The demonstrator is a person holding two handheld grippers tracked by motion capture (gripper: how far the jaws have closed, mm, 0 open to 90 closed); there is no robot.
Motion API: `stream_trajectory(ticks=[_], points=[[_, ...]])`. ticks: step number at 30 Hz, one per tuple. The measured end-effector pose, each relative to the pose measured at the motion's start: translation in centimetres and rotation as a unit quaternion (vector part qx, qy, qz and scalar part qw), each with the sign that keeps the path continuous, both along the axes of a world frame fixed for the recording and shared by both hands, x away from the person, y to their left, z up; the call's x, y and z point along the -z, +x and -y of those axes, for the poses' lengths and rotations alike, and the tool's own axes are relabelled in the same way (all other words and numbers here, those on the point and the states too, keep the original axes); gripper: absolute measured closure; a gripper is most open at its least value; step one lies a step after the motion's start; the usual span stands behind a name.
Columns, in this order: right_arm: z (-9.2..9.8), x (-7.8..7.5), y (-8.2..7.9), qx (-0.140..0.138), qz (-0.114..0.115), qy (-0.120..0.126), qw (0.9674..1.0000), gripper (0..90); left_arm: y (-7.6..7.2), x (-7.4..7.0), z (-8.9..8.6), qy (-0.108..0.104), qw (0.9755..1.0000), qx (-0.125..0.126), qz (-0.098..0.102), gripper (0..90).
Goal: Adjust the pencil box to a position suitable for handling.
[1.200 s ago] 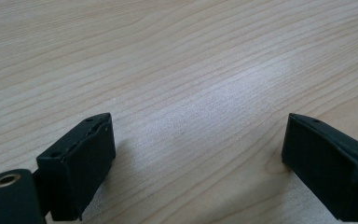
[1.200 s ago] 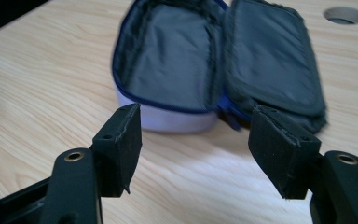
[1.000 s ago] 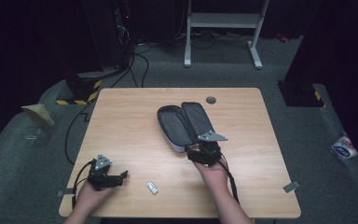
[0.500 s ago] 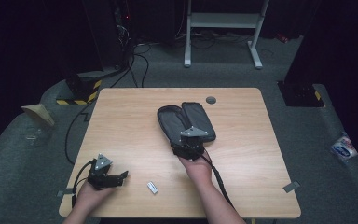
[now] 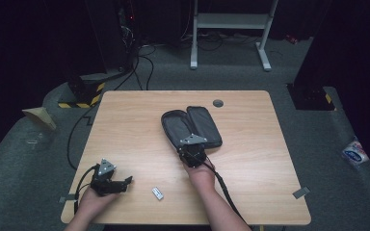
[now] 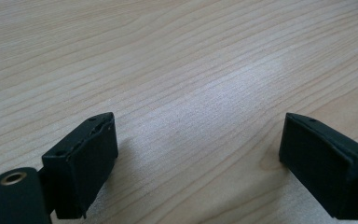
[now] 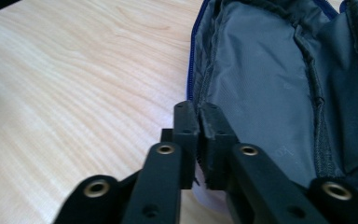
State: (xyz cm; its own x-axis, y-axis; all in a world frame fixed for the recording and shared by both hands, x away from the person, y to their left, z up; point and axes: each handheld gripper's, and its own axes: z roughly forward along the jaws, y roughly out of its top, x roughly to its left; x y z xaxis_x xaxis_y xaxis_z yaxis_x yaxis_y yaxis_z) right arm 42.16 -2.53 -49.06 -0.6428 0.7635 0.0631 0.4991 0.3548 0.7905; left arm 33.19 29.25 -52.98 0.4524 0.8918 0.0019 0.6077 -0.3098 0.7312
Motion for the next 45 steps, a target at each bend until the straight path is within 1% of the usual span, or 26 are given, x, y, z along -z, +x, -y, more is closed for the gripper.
stream_trajectory(ticks=[3, 4, 5, 6, 8, 9, 11, 13, 14, 16, 17, 18, 19, 20, 24, 26, 27, 28, 30, 31, 32, 33, 36, 40, 42, 45], points=[[0.6, -0.1, -0.9, -0.012, 0.006, -0.004, 0.9999, 87.1, 0.0, 0.0, 0.0, 0.000, 1.0000, -0.001, 0.000, 11.5], [0.6, -0.1, -0.9, -0.012, 0.006, -0.004, 0.9999, 87.1, 0.0, 0.0, 0.0, 0.000, 1.0000, -0.001, 0.000, 11.5], [1.4, -0.2, -1.6, -0.018, 0.012, -0.006, 0.9997, 87.0, 0.0, 0.0, 0.0, 0.000, 1.0000, -0.001, 0.000, 11.5], [1.4, -0.2, -1.6, -0.018, 0.012, -0.006, 0.9997, 87.0, 0.0, 0.0, 0.0, 0.000, 1.0000, -0.001, 0.000, 11.5], [2.1, -0.3, -2.3, -0.021, 0.015, -0.005, 0.9997, 86.8, 0.0, 0.0, 0.0, 0.000, 1.0000, -0.001, 0.000, 11.5], [2.9, -0.2, -2.9, -0.019, 0.015, -0.003, 0.9997, 86.3, 0.0, 0.0, 0.0, 0.000, 1.0000, -0.002, 0.000, 11.6], [3.3, -0.1, -3.3, -0.018, 0.015, -0.001, 0.9997, 85.9, -0.1, 0.0, 0.0, -0.001, 1.0000, -0.003, -0.001, 11.8], [4.4, 0.2, -4.4, -0.016, 0.016, 0.003, 0.9997, 83.3, -0.1, 0.0, 0.0, 0.000, 1.0000, -0.002, -0.001, 12.1], [4.4, 0.2, -4.4, -0.016, 0.016, 0.003, 0.9997, 83.3, -0.1, 0.0, 0.0, 0.000, 1.0000, -0.002, -0.001, 12.1], [5.7, 0.3, -5.3, -0.011, 0.022, 0.006, 0.9997, 80.6, -0.1, 0.0, 0.0, 0.000, 1.0000, -0.002, -0.001, 12.1], [5.7, 0.3, -5.3, -0.011, 0.022, 0.006, 0.9997, 80.6, -0.1, 0.0, 0.0, 0.000, 1.0000, -0.003, -0.001, 12.1], [6.2, 0.3, -5.7, -0.008, 0.022, 0.007, 0.9997, 79.6, -0.1, 0.0, 0.0, 0.000, 1.0000, -0.003, -0.001, 12.2], [7.3, 0.3, -6.3, -0.002, 0.021, 0.013, 0.9997, 77.3, -0.1, 0.0, 0.0, 0.000, 1.0000, -0.003, -0.001, 12.2], [7.3, 0.3, -6.3, -0.002, 0.021, 0.013, 0.9997, 77.3, -0.1, 0.0, 0.0, 0.000, 1.0000, -0.003, -0.001, 12.2], [9.2, 0.2, -7.3, 0.013, 0.022, 0.014, 0.9996, 73.4, -0.1, 0.0, 0.0, 0.000, 1.0000, -0.003, -0.001, 12.2], [10.2, 0.2, -7.7, 0.021, 0.022, 0.017, 0.9994, 69.6, -0.1, 0.0, 0.0, 0.000, 1.0000, -0.003, -0.001, 12.2], [11.1, -0.1, -8.1, 0.026, 0.021, 0.026, 0.9991, 65.0, -0.1, 0.0, 0.0, 0.000, 1.0000, -0.003, -0.001, 12.2], [11.1, -0.1, -8.1, 0.026, 0.021, 0.026, 0.9991, 65.0, -0.1, 0.0, 0.0, 0.000, 1.0000, -0.003, -0.001, 12.2], [11.8, -0.5, -8.5, 0.031, 0.023, 0.041, 0.9984, 60.5, -0.1, 0.0, 0.0, 0.000, 1.0000, -0.003, 0.000, 12.3], [12.3, -1.0, -8.6, 0.039, 0.031, 0.052, 0.9974, 57.9, -0.1, 0.0, 0.0, 0.000, 1.0000, -0.003, 0.000, 12.4], [12.3, -1.0, -8.6, 0.039, 0.031, 0.052, 0.9974, 57.9, -0.1, 0.0, 0.0, 0.000, 1.0000, -0.003, 0.000, 12.4], [12.5, -1.2, -8.6, 0.043, 0.037, 0.054, 0.9969, 57.6, -0.1, 0.0, 0.0, 0.000, 1.0000, -0.003, 0.000, 12.4], [13.1, -1.6, -7.6, 0.077, 0.048, 0.040, 0.9951, 59.1, -0.2, 0.0, 0.0, 0.000, 1.0000, -0.003, 0.000, 12.4], [14.1, -0.8, -5.8, 0.118, 0.037, 0.014, 0.9922, 65.9, -0.1, 0.0, 0.0, -0.001, 1.0000, -0.003, -0.001, 12.5], [14.3, -0.5, -5.1, 0.127, 0.027, 0.014, 0.9914, 68.9, -0.1, 0.0, 0.0, -0.001, 1.0000, -0.002, -0.001, 12.5], [14.3, -0.2, -4.2, 0.132, 0.018, 0.014, 0.9910, 70.0, -0.1, 0.0, 0.0, -0.001, 1.0000, -0.002, -0.001, 12.5]])
